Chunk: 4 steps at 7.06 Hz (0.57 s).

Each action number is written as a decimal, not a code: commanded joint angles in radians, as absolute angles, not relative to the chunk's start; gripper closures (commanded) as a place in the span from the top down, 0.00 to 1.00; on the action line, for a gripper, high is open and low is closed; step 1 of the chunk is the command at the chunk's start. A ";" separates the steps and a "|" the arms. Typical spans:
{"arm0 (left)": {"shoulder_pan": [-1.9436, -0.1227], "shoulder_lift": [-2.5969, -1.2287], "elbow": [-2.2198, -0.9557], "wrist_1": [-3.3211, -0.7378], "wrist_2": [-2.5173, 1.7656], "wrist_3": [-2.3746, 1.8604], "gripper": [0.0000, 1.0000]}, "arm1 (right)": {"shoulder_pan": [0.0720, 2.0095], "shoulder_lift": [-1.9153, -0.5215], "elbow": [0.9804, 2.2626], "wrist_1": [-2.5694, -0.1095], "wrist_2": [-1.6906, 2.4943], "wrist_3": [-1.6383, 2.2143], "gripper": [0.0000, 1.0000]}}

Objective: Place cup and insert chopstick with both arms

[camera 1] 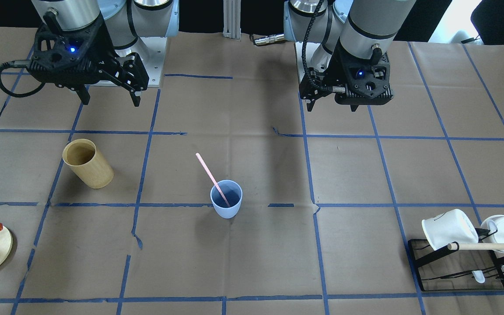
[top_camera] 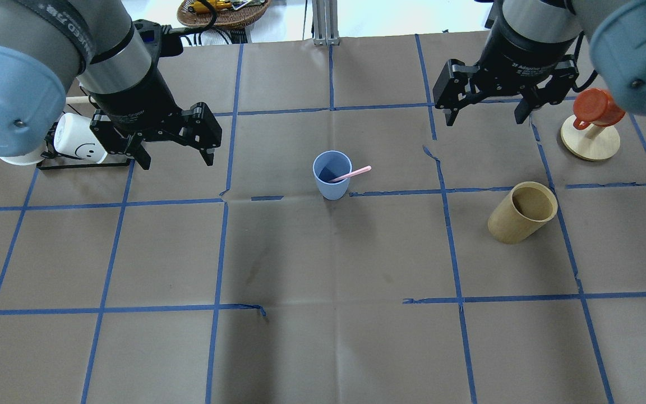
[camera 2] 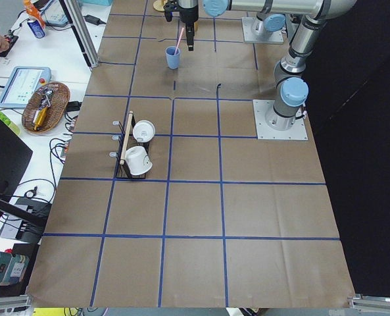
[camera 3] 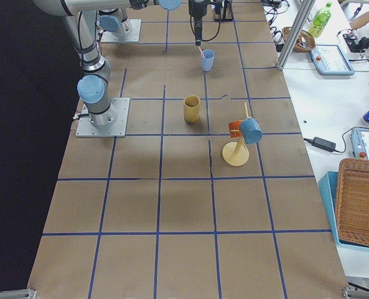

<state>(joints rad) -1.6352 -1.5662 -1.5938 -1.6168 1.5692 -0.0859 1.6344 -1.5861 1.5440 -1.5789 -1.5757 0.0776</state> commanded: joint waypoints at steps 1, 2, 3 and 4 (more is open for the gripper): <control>-1.635 -1.566 -1.594 -1.617 1.569 -0.086 1.00 | 1.632 -1.572 1.542 -1.572 -1.560 0.071 1.00; -1.635 -1.566 -1.594 -1.617 1.569 -0.087 1.00 | 1.626 -1.571 1.540 -1.568 -1.543 0.071 1.00; -1.635 -1.566 -1.594 -1.617 1.569 -0.086 1.00 | 1.611 -1.571 1.540 -1.560 -1.545 0.071 1.00; -1.635 -1.566 -1.594 -1.617 1.569 -0.086 1.00 | 1.599 -1.574 1.542 -1.554 -1.546 0.069 1.00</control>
